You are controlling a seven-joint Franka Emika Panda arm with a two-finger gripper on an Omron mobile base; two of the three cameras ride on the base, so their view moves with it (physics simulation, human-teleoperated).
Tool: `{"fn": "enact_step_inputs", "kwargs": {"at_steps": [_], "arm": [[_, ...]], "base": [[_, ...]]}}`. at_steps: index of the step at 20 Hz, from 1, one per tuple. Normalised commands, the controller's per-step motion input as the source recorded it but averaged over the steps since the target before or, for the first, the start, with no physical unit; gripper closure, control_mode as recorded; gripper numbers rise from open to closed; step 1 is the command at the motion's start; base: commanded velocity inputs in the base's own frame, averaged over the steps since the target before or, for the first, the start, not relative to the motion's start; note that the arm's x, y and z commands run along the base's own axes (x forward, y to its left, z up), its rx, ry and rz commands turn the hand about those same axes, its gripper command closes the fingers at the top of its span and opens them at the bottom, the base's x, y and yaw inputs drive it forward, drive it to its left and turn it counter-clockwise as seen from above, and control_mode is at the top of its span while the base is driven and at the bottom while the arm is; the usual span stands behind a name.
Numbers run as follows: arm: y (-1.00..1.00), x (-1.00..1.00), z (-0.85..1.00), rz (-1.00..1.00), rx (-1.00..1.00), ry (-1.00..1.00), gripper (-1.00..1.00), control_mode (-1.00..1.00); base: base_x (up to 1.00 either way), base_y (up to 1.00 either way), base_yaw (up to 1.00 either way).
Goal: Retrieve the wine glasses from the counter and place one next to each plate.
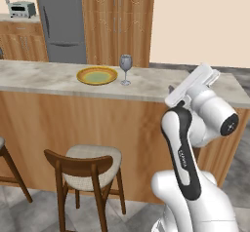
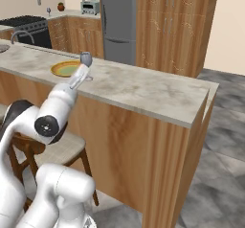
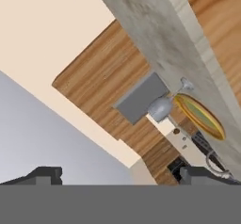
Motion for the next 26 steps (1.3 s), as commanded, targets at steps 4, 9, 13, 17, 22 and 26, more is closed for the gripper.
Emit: {"fn": "enact_step_inputs", "kwargs": {"at_steps": [4, 9, 13, 17, 22, 26], "arm": [[0.00, -0.17, 0.00, 0.00, -0.17, 0.10, -1.00, -1.00], [0.00, -0.35, -0.01, -0.02, -0.36, 0.37, -1.00, -1.00], [0.00, -0.24, -0.40, -0.04, -0.33, 0.21, -1.00, -1.00], [0.00, -0.21, -0.06, -0.04, -0.14, 0.28, -1.00, -1.00], [-0.01, -0.24, -0.21, 0.00, -0.09, 0.20, -1.00, -1.00], [-0.03, -0.02, 0.05, 0.00, 0.00, 0.23, -1.00, -1.00]], "base": [[0.00, 0.00, 0.00], [0.00, 0.00, 0.00], [0.00, 0.00, 0.00], [0.00, 0.00, 0.00], [0.00, 0.00, 0.00], [0.00, 0.00, 0.00]]}}
